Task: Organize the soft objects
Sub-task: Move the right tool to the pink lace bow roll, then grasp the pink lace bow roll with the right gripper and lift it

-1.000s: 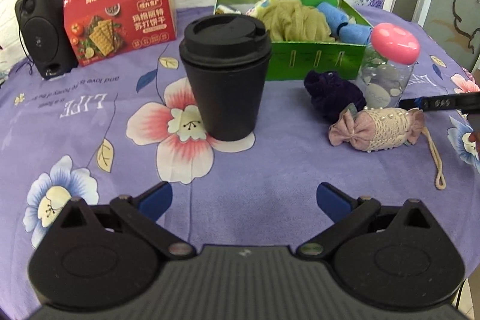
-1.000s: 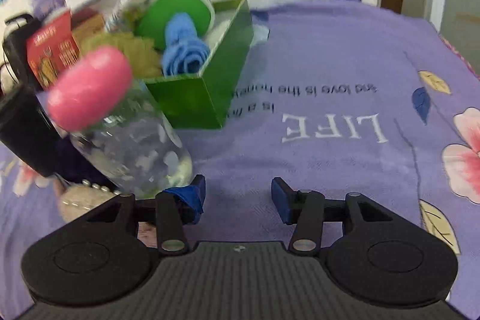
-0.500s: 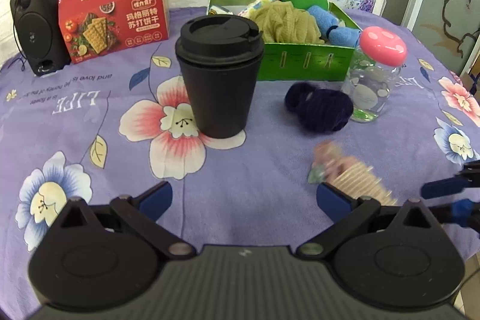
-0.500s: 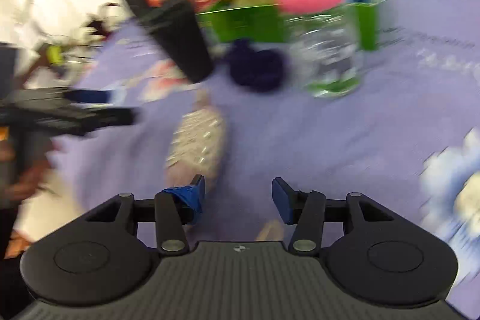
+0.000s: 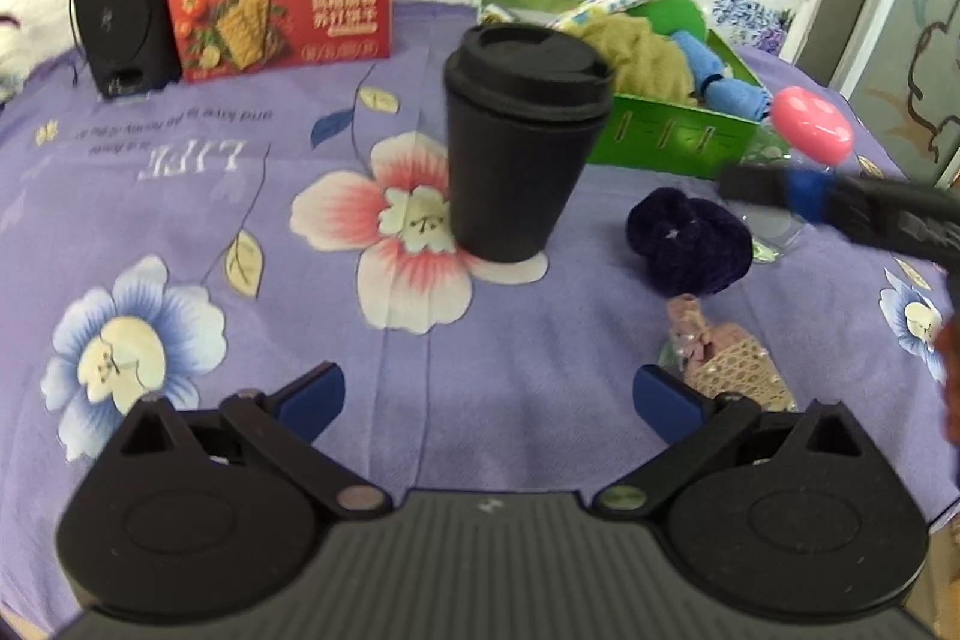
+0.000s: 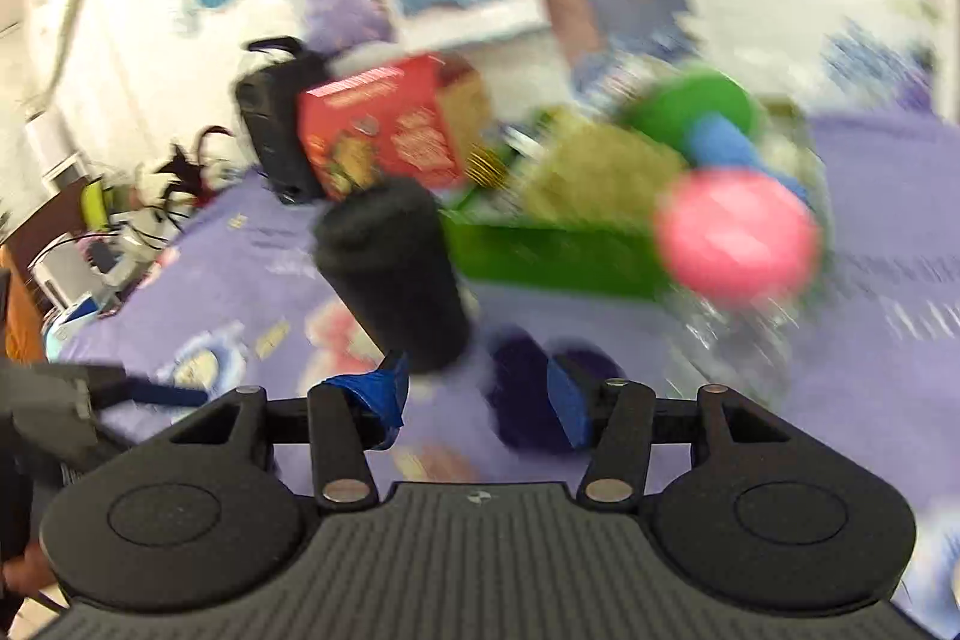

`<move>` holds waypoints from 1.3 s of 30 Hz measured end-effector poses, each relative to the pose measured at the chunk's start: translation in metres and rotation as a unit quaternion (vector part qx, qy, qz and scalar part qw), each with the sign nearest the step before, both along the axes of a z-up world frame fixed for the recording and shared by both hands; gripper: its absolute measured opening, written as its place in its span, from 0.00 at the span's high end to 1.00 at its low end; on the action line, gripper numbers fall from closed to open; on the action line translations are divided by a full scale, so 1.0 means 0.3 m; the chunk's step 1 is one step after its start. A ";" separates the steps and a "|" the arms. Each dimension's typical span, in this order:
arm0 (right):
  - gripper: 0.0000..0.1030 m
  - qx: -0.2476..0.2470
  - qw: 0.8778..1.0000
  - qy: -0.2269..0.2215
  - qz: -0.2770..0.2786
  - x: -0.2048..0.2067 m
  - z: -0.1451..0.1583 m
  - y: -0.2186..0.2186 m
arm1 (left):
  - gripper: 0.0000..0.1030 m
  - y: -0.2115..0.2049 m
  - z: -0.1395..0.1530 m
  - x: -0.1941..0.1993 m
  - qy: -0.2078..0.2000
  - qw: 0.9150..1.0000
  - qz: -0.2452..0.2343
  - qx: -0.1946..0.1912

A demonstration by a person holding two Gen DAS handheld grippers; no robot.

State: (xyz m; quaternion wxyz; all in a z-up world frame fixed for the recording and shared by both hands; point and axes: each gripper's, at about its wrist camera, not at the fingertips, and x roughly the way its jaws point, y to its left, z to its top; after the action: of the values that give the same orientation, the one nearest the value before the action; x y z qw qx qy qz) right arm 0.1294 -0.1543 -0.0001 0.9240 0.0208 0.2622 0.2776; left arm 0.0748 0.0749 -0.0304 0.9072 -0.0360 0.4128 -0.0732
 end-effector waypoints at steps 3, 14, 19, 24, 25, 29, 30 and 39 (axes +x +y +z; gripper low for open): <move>0.66 -0.056 0.998 -0.001 0.006 0.099 -0.026 0.062 | 0.01 0.021 -0.008 -0.001 0.006 1.000 0.004 -0.007; 0.65 -0.166 0.985 0.049 0.010 0.245 -0.164 0.140 | 0.01 0.053 -0.022 0.020 0.016 1.000 0.015 -0.016; 0.63 -0.203 0.977 0.052 0.029 0.165 -0.135 0.114 | 0.01 0.034 -0.006 0.007 0.008 1.000 0.009 -0.010; 0.63 -0.237 0.970 0.061 0.014 0.025 -0.110 -0.010 | 0.01 -0.003 -0.003 -0.006 0.007 1.000 -0.012 -0.012; 0.64 -0.243 0.968 0.062 0.007 0.000 -0.107 -0.040 | 0.01 -0.012 -0.004 -0.009 0.007 1.000 -0.017 -0.012; 0.63 -0.265 0.961 0.069 -0.033 -0.090 -0.085 -0.164 | 0.01 -0.055 -0.006 -0.020 0.009 0.999 -0.037 -0.015; 0.63 -0.259 0.962 0.068 -0.049 -0.109 -0.065 -0.190 | 0.01 -0.066 -0.005 -0.021 0.009 0.999 -0.043 -0.016; 0.62 -0.062 0.996 0.018 -0.062 -0.452 -0.015 -0.114 | 0.01 -0.199 0.047 0.064 0.035 0.996 -0.070 -0.044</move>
State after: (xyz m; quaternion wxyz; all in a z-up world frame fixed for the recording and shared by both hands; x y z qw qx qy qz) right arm -0.0061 -0.1886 -0.0047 0.9341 -0.0153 0.2939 0.2022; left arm 0.0940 0.0150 -0.0162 0.8822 -0.0491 0.4424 -0.1535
